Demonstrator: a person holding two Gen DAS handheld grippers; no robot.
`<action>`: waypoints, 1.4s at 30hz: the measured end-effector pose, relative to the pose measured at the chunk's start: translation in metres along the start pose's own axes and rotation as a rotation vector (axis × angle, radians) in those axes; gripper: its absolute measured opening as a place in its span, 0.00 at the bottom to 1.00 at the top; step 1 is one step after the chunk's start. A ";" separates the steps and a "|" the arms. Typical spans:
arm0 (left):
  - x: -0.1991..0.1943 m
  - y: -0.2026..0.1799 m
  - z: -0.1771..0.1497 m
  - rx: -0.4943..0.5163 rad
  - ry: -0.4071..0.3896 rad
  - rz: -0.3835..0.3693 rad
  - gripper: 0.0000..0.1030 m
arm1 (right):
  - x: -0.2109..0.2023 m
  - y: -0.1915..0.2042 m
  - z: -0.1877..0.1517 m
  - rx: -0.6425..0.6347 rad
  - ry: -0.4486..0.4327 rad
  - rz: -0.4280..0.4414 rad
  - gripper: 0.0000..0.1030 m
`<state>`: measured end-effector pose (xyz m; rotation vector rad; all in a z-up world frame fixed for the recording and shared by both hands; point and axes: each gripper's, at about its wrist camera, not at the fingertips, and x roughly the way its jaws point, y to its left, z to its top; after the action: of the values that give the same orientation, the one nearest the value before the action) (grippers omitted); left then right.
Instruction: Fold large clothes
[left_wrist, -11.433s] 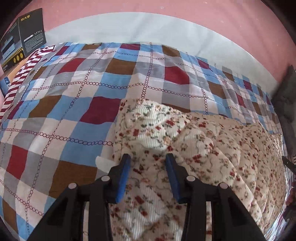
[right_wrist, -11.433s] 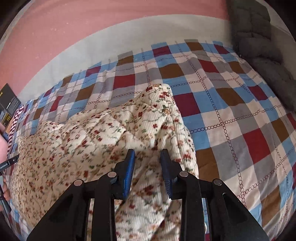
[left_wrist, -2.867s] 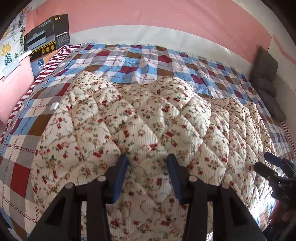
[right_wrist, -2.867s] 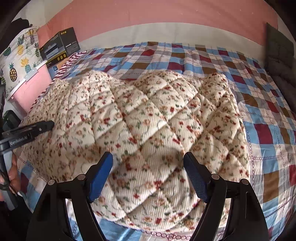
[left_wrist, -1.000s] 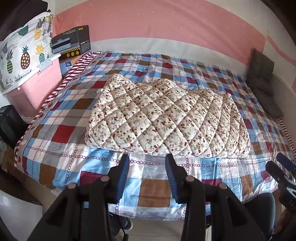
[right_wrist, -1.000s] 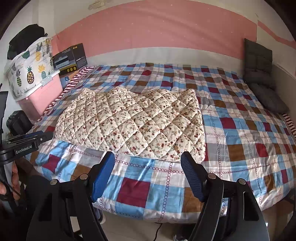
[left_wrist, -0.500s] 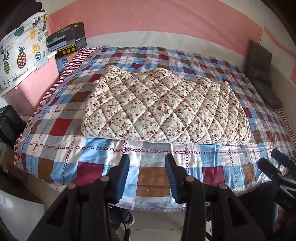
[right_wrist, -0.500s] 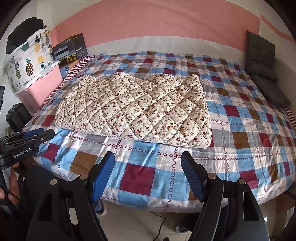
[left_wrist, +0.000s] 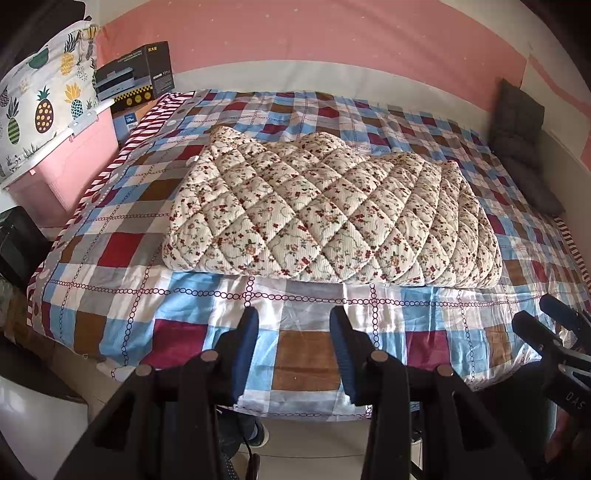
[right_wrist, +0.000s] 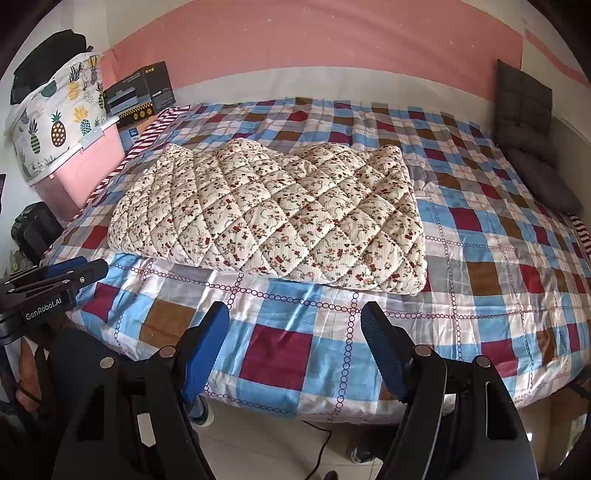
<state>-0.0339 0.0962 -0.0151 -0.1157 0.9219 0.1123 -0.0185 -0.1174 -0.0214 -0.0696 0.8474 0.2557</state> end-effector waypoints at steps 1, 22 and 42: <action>0.000 0.000 0.000 -0.002 0.000 -0.001 0.41 | 0.000 0.000 0.000 0.000 0.001 -0.001 0.71; -0.002 0.001 0.001 -0.004 -0.002 0.001 0.41 | 0.001 -0.001 0.002 -0.002 0.004 0.000 0.71; -0.001 -0.004 -0.001 0.012 0.001 0.002 0.41 | 0.001 -0.002 0.003 0.000 0.006 0.000 0.71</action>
<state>-0.0344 0.0920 -0.0143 -0.1038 0.9237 0.1090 -0.0156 -0.1187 -0.0203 -0.0707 0.8534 0.2553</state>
